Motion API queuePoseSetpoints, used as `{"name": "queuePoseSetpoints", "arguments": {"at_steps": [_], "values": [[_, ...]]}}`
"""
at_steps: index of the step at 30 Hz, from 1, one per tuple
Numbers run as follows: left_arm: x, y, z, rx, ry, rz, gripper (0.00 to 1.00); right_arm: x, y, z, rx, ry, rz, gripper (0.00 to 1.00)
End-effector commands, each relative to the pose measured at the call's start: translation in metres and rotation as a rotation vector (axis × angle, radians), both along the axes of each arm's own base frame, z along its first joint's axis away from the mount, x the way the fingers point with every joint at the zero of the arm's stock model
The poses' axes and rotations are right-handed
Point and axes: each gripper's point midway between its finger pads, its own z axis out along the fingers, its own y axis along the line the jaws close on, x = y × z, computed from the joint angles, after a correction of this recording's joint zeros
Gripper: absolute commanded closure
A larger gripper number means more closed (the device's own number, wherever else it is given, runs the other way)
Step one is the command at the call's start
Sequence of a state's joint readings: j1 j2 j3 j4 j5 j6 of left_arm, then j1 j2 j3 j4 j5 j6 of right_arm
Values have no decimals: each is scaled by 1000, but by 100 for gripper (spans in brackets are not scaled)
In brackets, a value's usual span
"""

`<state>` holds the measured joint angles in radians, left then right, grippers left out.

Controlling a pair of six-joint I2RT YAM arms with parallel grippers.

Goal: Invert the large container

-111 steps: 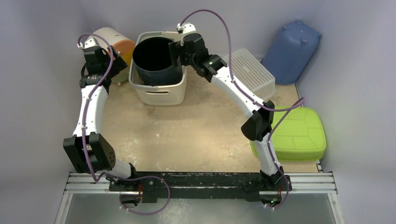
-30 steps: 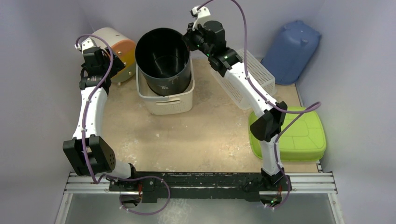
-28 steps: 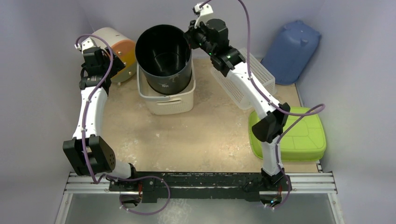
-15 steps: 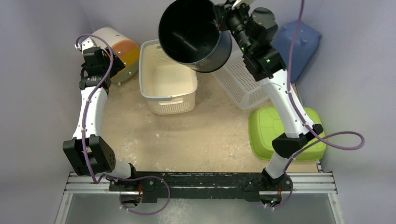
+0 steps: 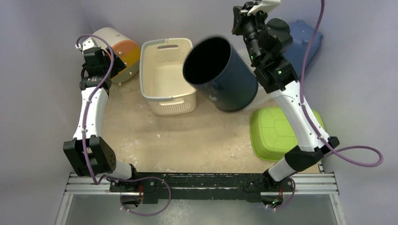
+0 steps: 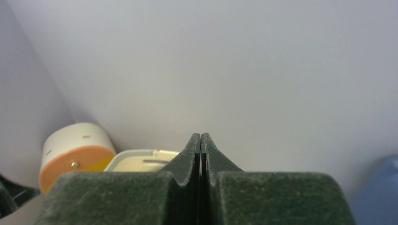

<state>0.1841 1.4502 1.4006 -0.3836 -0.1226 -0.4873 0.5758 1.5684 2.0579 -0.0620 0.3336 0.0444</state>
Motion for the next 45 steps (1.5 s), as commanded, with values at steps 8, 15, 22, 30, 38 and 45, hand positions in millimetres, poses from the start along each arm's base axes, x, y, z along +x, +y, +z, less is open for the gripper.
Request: {"name": "queuePoseSetpoints", "arguments": {"at_steps": [8,15,22,30,38,45], "values": [[-3,2,27,10,-82,0,16,-27,-33,10,62,-58,-80,100],[-4,2,21,11,-68,-7,16,-17,-17,-65,9,126,-36,100],[-1,0,17,4,-62,-16,16,-12,-7,-130,-80,271,-7,50],[1,-4,7,-2,-40,-44,16,-21,8,-182,-117,482,72,28],[8,-16,-12,-68,-45,-89,21,-24,20,-214,-129,553,129,22],[18,-18,-12,-83,-52,-98,22,-14,30,-226,-140,570,146,21]]}}
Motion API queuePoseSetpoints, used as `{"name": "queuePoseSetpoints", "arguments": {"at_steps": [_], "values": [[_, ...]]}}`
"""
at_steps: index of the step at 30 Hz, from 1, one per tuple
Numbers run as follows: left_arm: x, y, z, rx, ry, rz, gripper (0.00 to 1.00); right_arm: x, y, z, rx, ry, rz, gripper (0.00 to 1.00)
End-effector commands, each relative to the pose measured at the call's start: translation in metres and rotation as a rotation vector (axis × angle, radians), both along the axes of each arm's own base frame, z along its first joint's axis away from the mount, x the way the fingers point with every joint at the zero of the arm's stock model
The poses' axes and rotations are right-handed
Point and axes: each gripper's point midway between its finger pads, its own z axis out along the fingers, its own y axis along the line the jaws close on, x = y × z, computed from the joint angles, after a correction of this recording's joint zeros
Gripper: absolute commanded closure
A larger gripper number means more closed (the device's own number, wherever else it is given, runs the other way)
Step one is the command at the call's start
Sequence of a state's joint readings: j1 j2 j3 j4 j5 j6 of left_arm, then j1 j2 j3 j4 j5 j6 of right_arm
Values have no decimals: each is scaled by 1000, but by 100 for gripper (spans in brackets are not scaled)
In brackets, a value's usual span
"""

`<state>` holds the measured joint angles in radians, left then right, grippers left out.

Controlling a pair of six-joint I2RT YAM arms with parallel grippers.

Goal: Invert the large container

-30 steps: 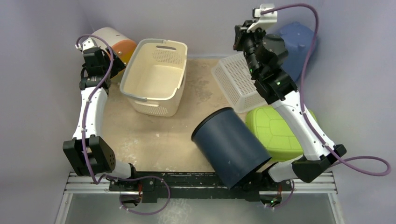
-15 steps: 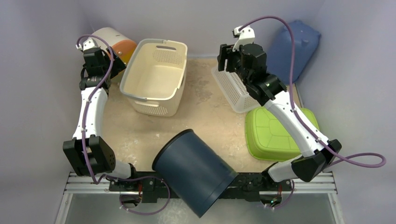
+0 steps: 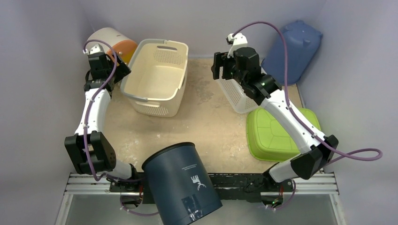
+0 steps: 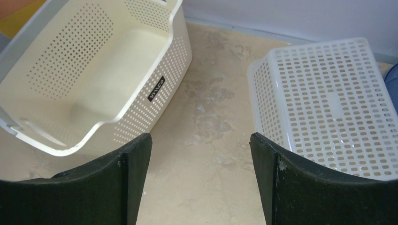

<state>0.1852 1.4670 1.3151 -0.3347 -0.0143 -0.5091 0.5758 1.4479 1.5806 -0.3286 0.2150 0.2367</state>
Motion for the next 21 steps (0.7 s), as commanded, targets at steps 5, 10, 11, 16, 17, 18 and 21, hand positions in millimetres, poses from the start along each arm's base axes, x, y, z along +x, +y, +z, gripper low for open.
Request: {"name": "queuePoseSetpoints", "arguments": {"at_steps": [5,10,11,16,17,18,21], "values": [[15,0,23,-8,-86,-21,22,2,17,-18,-14,34,81,21],[14,-2,15,-6,-65,-39,22,-19,30,-32,-40,76,225,23],[13,-2,13,-4,-59,-37,22,-27,32,-33,-36,92,252,24],[13,-1,6,-9,-46,-29,22,-74,54,-44,-67,177,364,24],[13,-2,6,-14,-46,-32,22,-85,59,-47,-81,196,390,24],[14,-3,6,-16,-46,-34,22,-96,65,-49,-97,213,417,24],[13,-3,5,-12,-44,-37,22,-131,79,-49,-96,257,506,23]]}}
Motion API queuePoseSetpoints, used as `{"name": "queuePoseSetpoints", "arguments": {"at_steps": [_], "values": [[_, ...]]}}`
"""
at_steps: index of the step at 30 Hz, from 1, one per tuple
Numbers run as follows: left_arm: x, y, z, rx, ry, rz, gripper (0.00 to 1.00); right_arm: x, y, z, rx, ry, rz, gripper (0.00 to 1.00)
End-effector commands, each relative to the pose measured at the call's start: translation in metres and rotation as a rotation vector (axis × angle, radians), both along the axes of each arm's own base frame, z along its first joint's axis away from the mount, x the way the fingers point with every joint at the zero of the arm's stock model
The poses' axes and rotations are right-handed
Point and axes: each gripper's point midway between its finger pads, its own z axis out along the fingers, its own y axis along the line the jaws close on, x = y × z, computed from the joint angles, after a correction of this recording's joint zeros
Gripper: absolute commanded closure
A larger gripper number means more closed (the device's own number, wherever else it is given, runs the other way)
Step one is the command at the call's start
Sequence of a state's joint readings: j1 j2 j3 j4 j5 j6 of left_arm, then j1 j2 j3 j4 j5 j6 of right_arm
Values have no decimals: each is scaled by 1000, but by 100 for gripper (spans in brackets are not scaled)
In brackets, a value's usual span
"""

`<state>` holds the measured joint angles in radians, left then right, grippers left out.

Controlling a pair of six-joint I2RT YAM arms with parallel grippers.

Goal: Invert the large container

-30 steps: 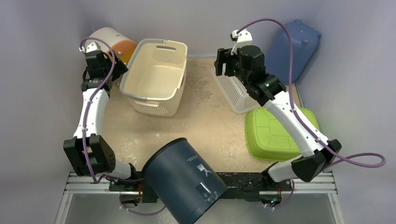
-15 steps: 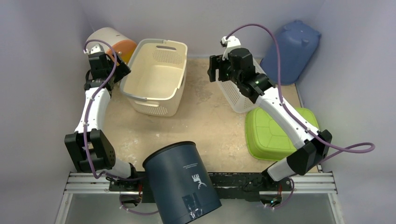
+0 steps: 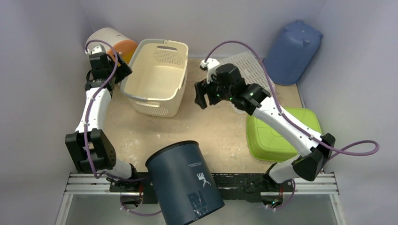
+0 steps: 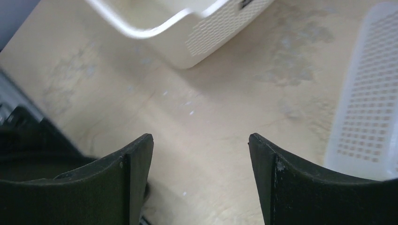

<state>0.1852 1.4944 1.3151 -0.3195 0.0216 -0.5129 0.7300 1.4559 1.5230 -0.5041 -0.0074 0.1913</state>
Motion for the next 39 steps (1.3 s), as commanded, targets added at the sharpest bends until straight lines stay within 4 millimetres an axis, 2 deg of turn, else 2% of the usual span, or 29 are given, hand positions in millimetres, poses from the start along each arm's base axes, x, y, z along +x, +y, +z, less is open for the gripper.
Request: {"name": "queuePoseSetpoints", "arguments": {"at_steps": [1,9,15,19,24,28,33,39], "values": [[6,2,13,11,-46,-8,22,-60,13,17,29,58,147,23],[-3,2,5,13,-24,-6,22,-140,15,26,95,178,296,25],[-4,0,11,4,-40,-4,22,-205,38,14,70,293,442,26],[-6,0,12,4,-42,-6,22,-233,49,6,61,337,498,26],[-9,1,10,11,-37,-1,22,-243,57,8,111,352,510,26],[-12,0,8,11,-32,-1,22,-245,61,-6,89,382,516,26],[-13,0,5,13,-28,-2,22,-228,67,-26,52,350,443,26],[-12,0,8,14,-33,-5,22,-207,88,-49,32,356,355,25]]}}
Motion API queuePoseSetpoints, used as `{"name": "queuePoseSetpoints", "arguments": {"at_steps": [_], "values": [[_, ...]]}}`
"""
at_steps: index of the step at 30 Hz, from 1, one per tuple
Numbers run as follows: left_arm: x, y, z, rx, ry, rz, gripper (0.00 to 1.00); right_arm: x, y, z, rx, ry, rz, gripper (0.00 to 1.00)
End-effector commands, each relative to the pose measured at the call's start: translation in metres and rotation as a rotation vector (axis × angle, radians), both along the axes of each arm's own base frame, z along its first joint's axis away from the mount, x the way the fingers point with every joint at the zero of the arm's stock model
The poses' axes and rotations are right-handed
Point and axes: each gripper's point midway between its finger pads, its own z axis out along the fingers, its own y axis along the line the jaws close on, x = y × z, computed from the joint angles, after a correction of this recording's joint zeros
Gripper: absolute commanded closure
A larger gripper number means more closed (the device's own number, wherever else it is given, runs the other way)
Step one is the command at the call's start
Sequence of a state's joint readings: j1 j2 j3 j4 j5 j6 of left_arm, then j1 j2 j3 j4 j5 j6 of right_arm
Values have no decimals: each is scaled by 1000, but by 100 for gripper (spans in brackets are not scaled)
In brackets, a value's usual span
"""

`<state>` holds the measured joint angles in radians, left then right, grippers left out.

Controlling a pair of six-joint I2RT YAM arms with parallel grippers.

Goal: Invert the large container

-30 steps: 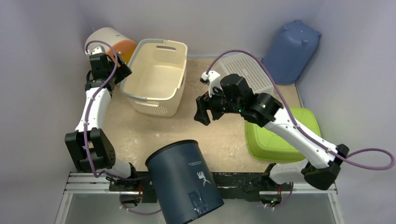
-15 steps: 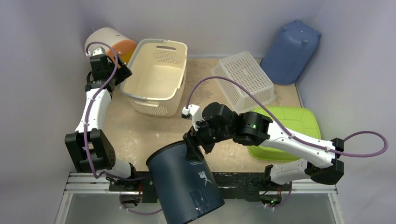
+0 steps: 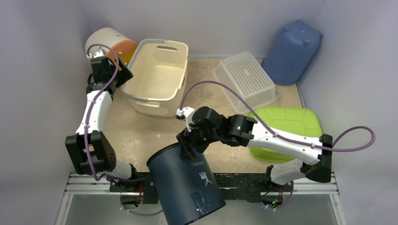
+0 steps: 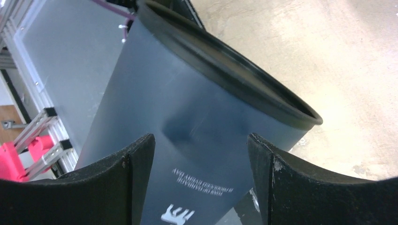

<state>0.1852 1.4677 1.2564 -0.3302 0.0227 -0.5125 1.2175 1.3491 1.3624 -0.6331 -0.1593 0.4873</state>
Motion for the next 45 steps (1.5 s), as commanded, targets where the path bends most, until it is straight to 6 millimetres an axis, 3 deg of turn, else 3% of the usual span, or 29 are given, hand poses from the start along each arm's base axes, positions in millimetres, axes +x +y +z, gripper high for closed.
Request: {"name": "queuePoseSetpoints", "arguments": {"at_steps": [1,6,12,17,21,25,28,31,37,42,45], "values": [[1,2,26,22,-77,-4,22,25,22,-8,-2,-34,-94,25],[-1,1,28,17,-81,-7,22,81,22,-22,-38,-70,-302,25],[-4,0,27,18,-79,-9,22,179,-6,-29,-86,-263,-538,25],[-4,0,23,16,-76,-10,22,252,-16,-24,-116,-388,-601,25],[-4,0,24,17,-78,-9,22,281,-27,-3,-141,-449,-653,24],[-2,1,25,18,-83,-7,22,281,-54,32,-138,-494,-731,22],[-2,1,25,18,-82,-5,22,268,-72,64,-103,-511,-769,21],[-1,3,26,22,-86,0,22,254,-85,83,-100,-513,-759,22],[3,5,27,29,-80,3,22,190,-90,65,-93,-341,-617,22],[5,5,26,28,-77,-2,22,138,-115,51,-122,-217,-576,22],[6,5,26,29,-76,-2,22,117,-127,55,-100,-164,-601,22]]}}
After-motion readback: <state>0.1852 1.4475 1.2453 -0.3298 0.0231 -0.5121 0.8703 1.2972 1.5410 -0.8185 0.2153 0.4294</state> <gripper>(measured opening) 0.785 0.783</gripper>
